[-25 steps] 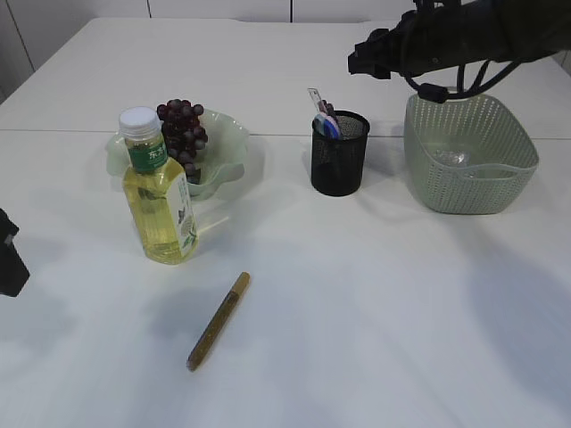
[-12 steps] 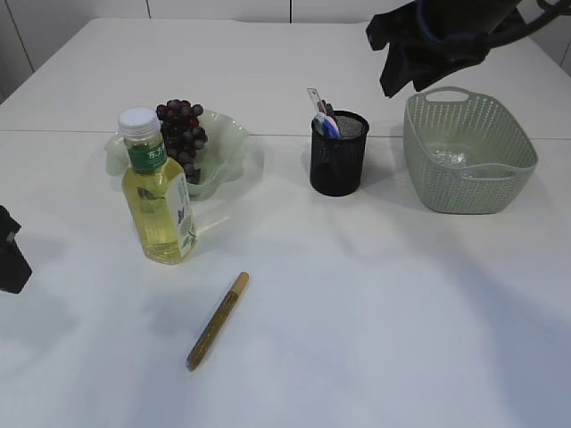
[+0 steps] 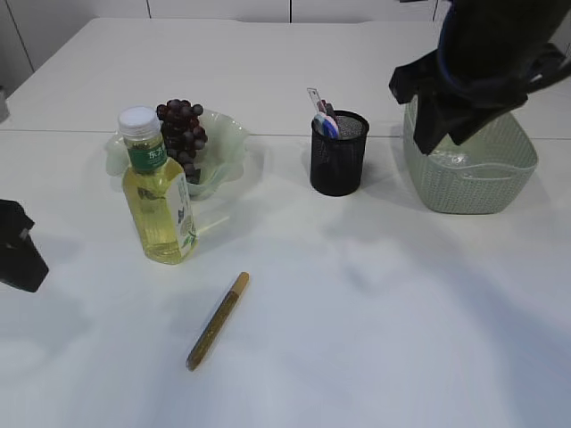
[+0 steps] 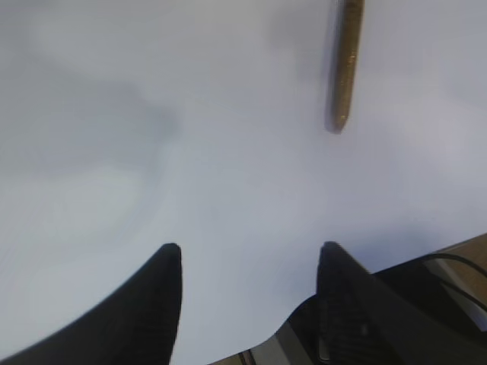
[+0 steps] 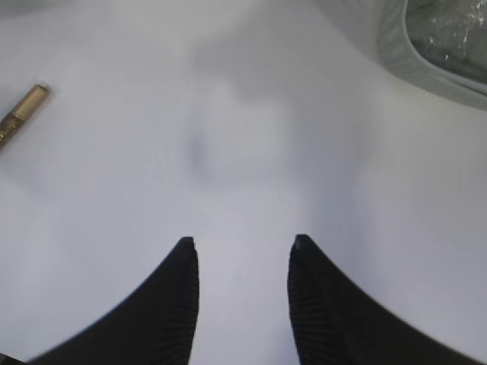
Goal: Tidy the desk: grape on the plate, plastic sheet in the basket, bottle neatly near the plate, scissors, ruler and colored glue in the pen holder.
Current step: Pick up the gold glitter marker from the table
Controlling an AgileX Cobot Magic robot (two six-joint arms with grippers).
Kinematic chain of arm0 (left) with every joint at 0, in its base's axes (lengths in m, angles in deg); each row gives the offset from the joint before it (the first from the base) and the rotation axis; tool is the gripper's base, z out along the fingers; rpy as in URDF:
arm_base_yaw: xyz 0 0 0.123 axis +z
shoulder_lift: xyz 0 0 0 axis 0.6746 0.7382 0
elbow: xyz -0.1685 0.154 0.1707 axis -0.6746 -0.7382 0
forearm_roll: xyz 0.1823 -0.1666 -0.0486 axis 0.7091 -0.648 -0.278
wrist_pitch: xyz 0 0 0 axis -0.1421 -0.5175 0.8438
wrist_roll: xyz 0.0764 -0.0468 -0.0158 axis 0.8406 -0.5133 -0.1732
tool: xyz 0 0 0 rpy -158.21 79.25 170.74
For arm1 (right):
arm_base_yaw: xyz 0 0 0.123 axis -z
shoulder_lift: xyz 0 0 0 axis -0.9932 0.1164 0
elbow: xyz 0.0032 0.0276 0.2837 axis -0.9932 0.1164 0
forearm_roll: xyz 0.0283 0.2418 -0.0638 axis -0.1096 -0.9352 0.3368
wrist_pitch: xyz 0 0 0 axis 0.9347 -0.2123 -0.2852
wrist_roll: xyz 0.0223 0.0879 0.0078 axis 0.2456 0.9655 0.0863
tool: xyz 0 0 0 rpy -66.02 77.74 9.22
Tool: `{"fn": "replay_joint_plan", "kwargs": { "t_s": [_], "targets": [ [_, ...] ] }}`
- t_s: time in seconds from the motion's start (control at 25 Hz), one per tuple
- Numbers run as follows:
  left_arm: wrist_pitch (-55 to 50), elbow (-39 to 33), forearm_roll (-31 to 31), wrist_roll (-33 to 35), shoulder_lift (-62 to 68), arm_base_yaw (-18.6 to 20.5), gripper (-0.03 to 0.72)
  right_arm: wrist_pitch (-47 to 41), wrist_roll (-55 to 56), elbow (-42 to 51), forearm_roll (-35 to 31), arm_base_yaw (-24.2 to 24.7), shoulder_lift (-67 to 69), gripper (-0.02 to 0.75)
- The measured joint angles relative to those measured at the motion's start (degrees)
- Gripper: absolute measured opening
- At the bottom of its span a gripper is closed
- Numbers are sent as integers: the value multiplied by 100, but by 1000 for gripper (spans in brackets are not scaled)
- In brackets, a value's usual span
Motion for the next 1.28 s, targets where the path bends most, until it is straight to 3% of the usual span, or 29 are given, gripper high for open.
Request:
{"fn": "replay_joint_plan", "kwargs": {
  "t_s": [0.28, 0.48, 0.76, 1.28],
  "targets": [
    [23, 402, 399, -571, 177, -1184, 415, -35, 0, 625, 107, -9, -417, 324],
    [71, 796, 487, -861, 852, -1713, 415, -35, 0, 719, 111, -9, -455, 324],
    [416, 1066, 529, -1125, 1997, -1981, 415, -35, 0, 723, 111, -9, -455, 324],
    [1445, 1077, 663, -1691, 3222, -1979, 415, -35, 45, 723, 111, -9, -455, 324]
  ]
}}
